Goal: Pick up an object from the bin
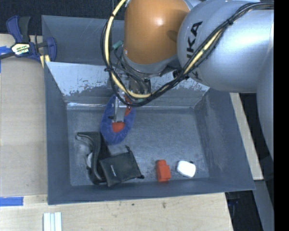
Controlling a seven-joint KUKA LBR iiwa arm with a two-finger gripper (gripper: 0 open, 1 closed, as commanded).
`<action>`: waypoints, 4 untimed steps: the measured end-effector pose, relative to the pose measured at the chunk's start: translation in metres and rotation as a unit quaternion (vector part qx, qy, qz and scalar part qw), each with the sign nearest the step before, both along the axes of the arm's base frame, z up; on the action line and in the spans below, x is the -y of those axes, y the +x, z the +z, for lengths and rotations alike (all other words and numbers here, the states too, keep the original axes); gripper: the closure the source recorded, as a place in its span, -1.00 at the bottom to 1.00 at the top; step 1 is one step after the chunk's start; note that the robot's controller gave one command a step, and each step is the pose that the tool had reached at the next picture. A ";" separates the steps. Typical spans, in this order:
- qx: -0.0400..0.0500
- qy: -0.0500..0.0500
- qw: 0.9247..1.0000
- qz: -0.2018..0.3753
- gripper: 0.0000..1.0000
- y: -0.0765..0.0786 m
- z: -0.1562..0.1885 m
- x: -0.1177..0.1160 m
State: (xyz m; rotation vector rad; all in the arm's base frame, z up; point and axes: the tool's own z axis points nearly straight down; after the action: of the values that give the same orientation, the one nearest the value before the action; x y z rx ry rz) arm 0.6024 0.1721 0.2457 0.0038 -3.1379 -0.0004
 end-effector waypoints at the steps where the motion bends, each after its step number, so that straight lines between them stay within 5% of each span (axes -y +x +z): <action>1: 0.001 0.001 0.976 0.217 -1.00 -0.023 -0.177 0.019; 2: 0.003 0.001 0.914 0.407 -1.00 0.001 -0.145 -0.015; 3: 0.008 0.000 0.828 0.561 -1.00 -0.016 -0.144 0.009; 4: -0.001 0.005 0.706 0.708 -1.00 0.016 -0.175 0.014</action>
Offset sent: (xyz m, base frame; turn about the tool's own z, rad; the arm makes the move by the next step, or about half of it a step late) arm -0.0228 -0.0194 -0.1757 -0.4370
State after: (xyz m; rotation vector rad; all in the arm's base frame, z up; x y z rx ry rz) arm 0.6184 0.1581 0.0707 2.2243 -2.2118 -0.0104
